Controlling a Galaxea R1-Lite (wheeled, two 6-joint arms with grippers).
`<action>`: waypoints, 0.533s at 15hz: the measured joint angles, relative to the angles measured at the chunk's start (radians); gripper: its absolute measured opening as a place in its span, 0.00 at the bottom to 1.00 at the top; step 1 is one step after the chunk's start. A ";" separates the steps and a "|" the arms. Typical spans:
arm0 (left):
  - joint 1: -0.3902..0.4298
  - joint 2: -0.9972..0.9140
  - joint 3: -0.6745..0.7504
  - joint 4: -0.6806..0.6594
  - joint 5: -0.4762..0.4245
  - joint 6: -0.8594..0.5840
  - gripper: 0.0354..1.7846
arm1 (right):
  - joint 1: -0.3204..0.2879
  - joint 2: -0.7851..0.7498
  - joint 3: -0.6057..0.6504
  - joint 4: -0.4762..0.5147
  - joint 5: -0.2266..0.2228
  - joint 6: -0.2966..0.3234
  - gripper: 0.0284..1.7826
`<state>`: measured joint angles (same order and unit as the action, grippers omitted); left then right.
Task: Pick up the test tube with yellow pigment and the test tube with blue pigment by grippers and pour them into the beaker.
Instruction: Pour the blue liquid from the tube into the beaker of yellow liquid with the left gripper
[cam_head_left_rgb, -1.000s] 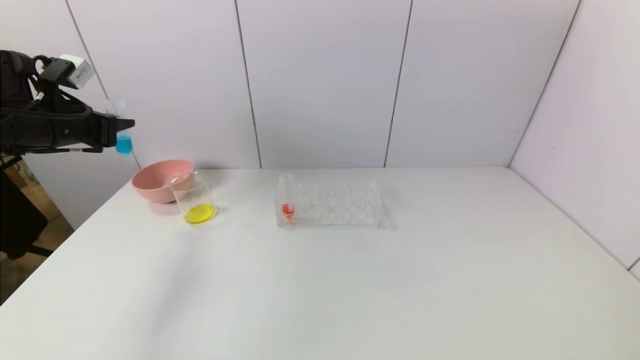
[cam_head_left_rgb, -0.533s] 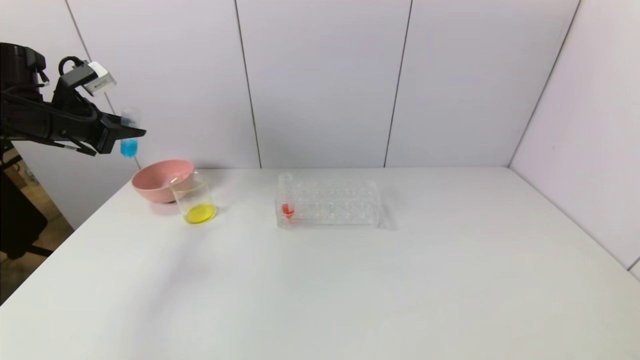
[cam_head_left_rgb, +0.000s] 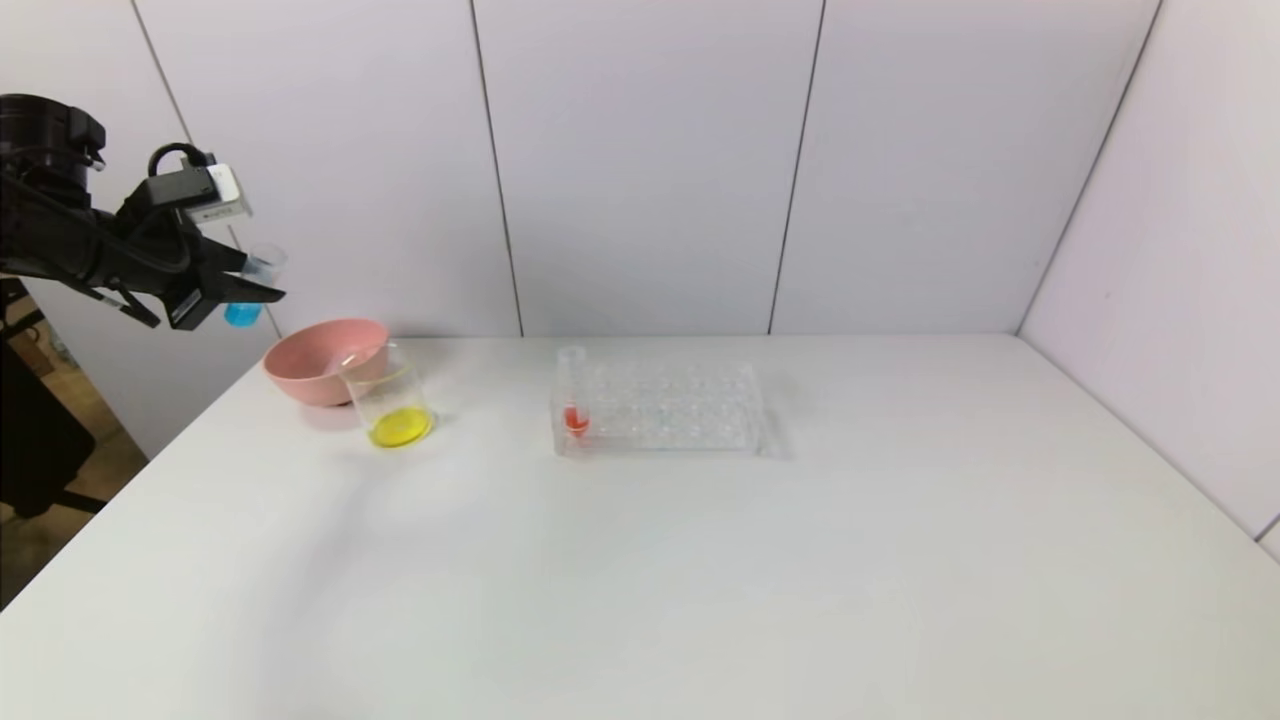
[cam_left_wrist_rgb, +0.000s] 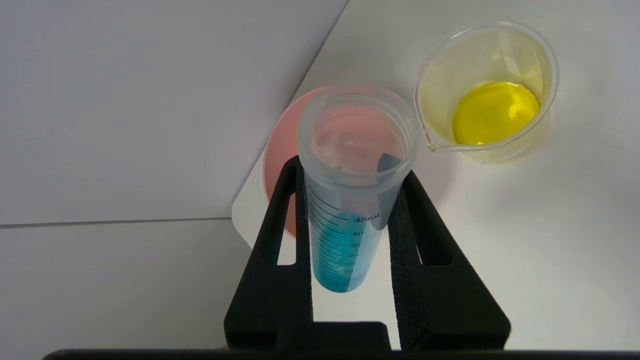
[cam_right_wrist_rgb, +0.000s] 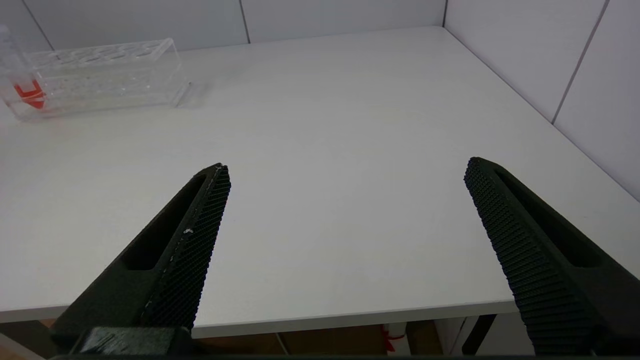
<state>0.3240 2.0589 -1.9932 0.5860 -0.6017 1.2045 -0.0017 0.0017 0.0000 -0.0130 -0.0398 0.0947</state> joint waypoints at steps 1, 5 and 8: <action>-0.001 0.004 -0.002 0.001 0.016 0.036 0.24 | 0.000 0.000 0.000 0.000 0.000 0.000 0.96; -0.010 0.014 -0.004 0.010 0.097 0.196 0.24 | 0.000 0.000 0.000 0.000 0.000 0.000 0.96; -0.034 0.015 -0.004 0.012 0.169 0.297 0.24 | 0.000 0.000 0.000 0.000 0.000 0.000 0.96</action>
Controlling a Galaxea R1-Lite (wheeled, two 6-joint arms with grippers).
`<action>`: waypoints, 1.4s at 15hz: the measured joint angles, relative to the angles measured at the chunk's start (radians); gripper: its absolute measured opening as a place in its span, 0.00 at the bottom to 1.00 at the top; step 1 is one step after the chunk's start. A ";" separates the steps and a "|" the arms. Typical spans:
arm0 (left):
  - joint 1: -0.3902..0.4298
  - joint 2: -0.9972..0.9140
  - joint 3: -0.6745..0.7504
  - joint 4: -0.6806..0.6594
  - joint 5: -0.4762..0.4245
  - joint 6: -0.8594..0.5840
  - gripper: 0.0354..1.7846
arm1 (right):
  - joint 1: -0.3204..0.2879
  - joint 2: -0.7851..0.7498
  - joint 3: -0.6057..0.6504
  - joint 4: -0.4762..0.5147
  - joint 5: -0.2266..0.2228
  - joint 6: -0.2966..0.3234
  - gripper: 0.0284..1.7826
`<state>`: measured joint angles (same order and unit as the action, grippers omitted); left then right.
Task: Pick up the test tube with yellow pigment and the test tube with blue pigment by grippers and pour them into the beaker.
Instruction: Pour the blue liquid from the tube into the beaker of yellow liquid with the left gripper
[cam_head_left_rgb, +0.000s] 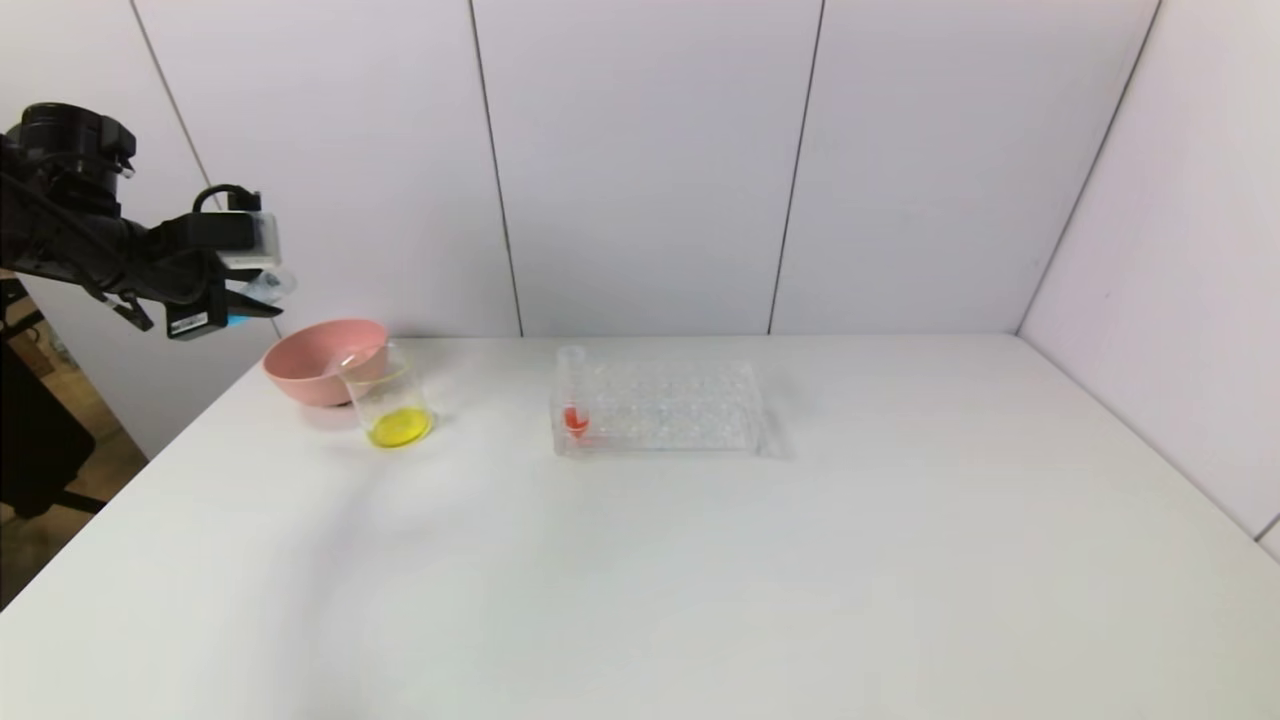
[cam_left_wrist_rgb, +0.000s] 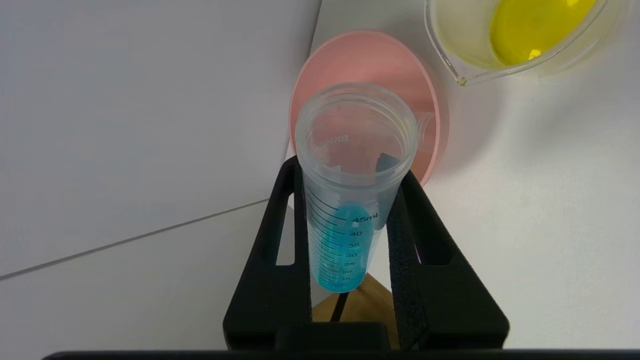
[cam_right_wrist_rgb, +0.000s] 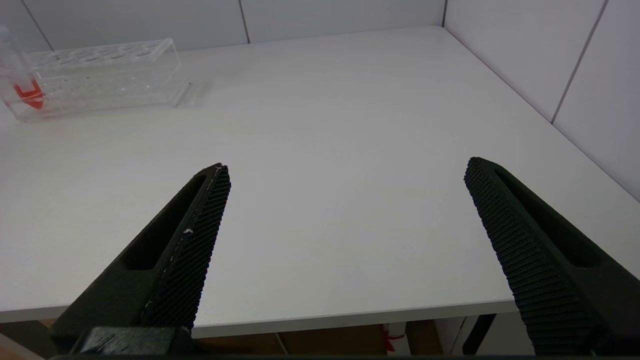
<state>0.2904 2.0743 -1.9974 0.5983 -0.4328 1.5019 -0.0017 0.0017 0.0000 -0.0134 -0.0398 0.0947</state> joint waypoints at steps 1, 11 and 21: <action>-0.008 0.002 0.000 0.001 0.010 0.034 0.24 | 0.000 0.000 0.000 0.000 0.000 0.000 0.96; -0.047 0.026 -0.004 0.009 0.022 0.227 0.24 | 0.000 0.000 0.000 0.000 0.000 0.000 0.96; -0.067 0.026 -0.004 0.120 0.123 0.230 0.24 | 0.000 0.000 0.000 0.000 0.000 0.000 0.96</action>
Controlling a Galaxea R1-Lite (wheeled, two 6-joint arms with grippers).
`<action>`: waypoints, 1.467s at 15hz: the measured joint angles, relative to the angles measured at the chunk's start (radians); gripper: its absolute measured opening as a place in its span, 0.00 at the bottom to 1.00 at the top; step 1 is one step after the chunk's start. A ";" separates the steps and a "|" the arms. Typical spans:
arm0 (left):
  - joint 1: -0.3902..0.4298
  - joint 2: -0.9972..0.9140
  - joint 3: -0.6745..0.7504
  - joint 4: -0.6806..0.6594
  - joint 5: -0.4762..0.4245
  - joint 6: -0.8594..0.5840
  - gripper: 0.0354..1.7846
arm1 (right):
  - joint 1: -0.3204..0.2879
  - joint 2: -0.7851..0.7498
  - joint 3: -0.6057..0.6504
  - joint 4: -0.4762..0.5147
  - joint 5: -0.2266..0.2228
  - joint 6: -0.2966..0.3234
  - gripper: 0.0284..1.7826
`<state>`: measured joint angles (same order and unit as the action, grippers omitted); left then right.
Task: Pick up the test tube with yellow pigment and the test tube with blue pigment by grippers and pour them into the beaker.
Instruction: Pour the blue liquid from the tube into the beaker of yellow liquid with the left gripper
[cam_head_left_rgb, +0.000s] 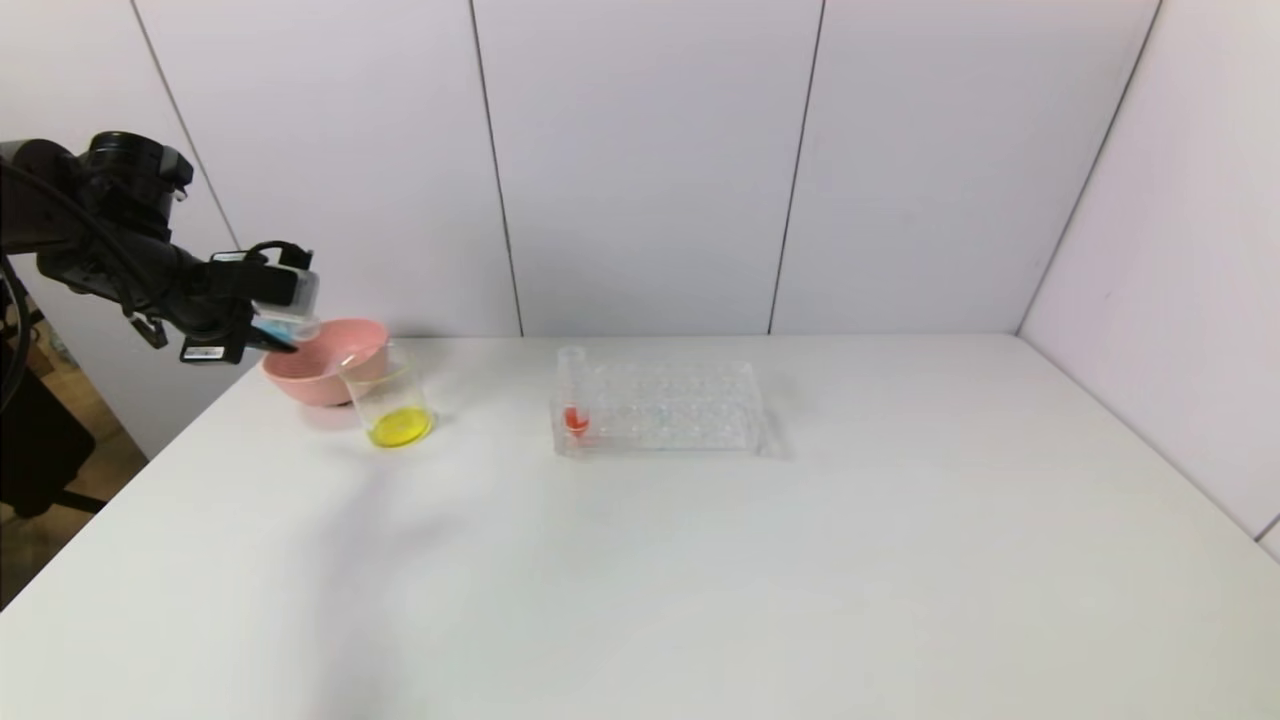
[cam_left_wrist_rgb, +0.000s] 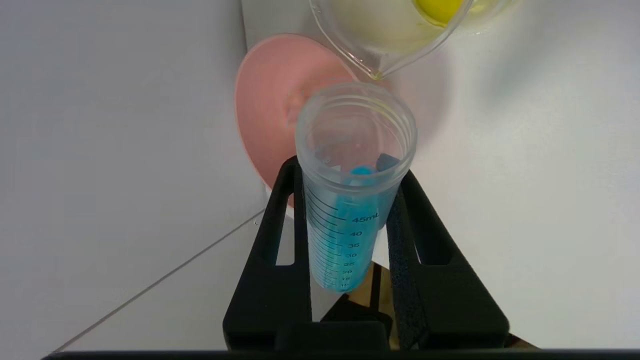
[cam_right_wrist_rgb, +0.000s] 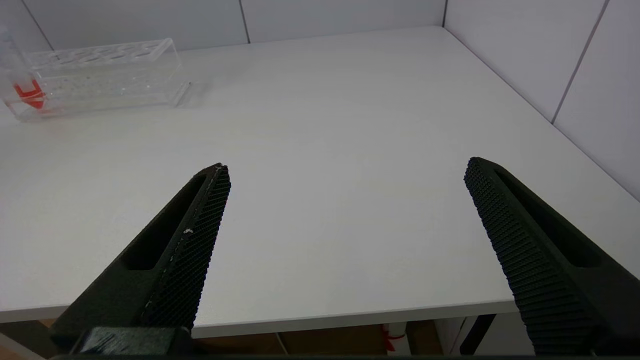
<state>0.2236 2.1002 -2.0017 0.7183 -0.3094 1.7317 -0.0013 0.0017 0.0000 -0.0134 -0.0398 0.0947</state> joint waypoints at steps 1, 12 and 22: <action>-0.001 -0.002 0.000 0.004 0.003 -0.002 0.24 | 0.000 0.000 0.000 0.000 0.000 0.000 0.96; -0.028 -0.013 0.001 0.051 0.092 -0.012 0.24 | 0.000 0.000 0.000 0.000 0.000 0.000 0.96; -0.064 0.004 0.000 0.040 0.206 -0.040 0.24 | 0.000 0.000 0.000 0.000 0.000 0.000 0.96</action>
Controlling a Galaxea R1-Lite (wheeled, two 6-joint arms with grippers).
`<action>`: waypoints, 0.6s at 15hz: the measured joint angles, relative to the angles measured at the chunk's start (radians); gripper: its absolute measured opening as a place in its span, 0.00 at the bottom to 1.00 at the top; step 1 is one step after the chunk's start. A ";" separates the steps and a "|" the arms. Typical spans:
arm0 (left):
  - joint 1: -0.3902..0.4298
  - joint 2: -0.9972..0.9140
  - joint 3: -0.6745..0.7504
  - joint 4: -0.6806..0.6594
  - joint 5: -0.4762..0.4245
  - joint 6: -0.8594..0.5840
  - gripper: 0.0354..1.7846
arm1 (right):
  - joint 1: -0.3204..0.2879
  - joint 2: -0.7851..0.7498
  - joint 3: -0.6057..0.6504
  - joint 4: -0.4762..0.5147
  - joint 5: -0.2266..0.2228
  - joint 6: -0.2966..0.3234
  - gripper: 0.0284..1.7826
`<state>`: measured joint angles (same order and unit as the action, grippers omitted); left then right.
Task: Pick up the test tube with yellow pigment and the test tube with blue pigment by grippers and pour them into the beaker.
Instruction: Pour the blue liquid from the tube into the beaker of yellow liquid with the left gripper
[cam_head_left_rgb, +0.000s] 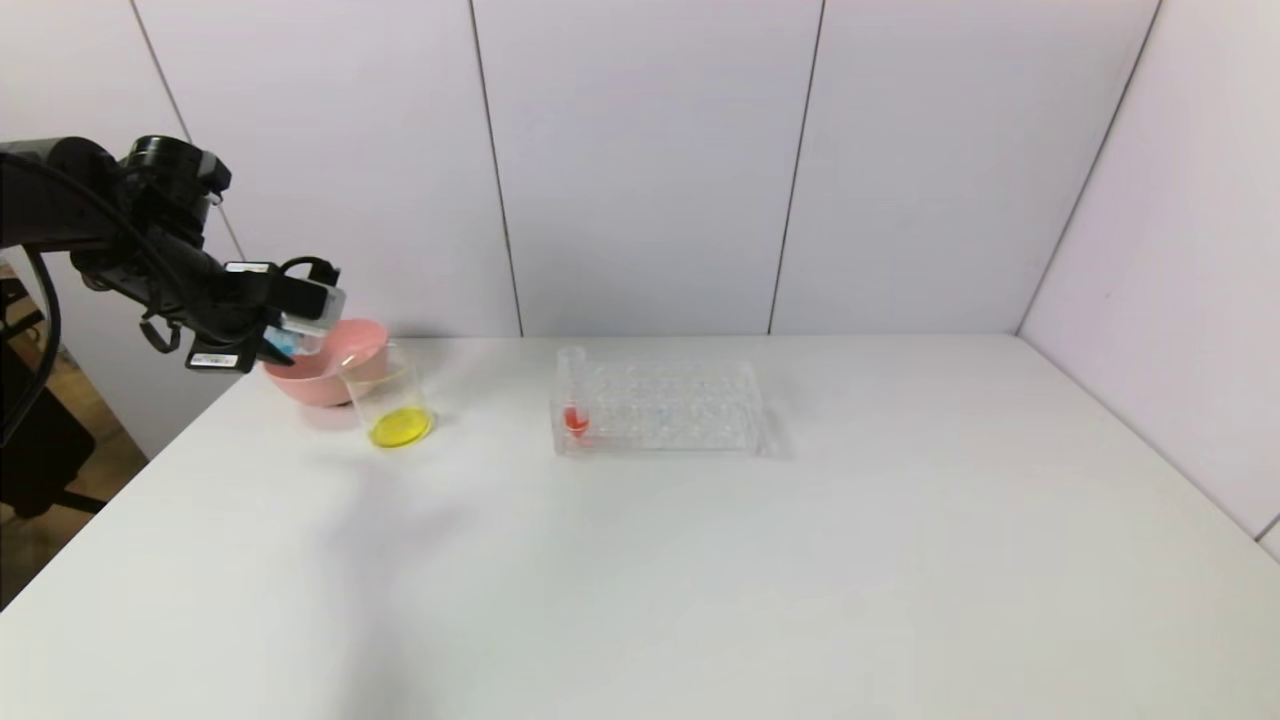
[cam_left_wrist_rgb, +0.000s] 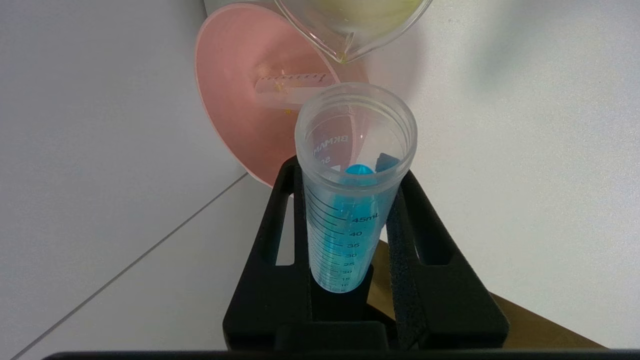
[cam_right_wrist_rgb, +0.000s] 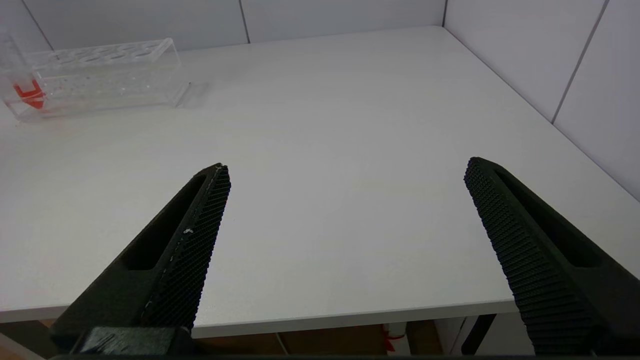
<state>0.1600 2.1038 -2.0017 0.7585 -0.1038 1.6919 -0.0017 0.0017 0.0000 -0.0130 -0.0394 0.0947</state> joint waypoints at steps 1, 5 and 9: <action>-0.005 0.002 0.000 -0.001 0.016 -0.006 0.24 | 0.000 0.000 0.000 0.000 0.000 0.000 0.96; -0.031 0.010 0.000 -0.003 0.076 -0.037 0.24 | 0.000 0.000 0.000 0.000 0.000 0.000 0.96; -0.049 0.018 -0.003 -0.005 0.120 -0.057 0.24 | 0.000 0.000 0.000 0.000 0.000 0.000 0.96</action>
<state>0.1106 2.1221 -2.0047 0.7534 0.0157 1.6347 -0.0017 0.0017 0.0000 -0.0130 -0.0398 0.0947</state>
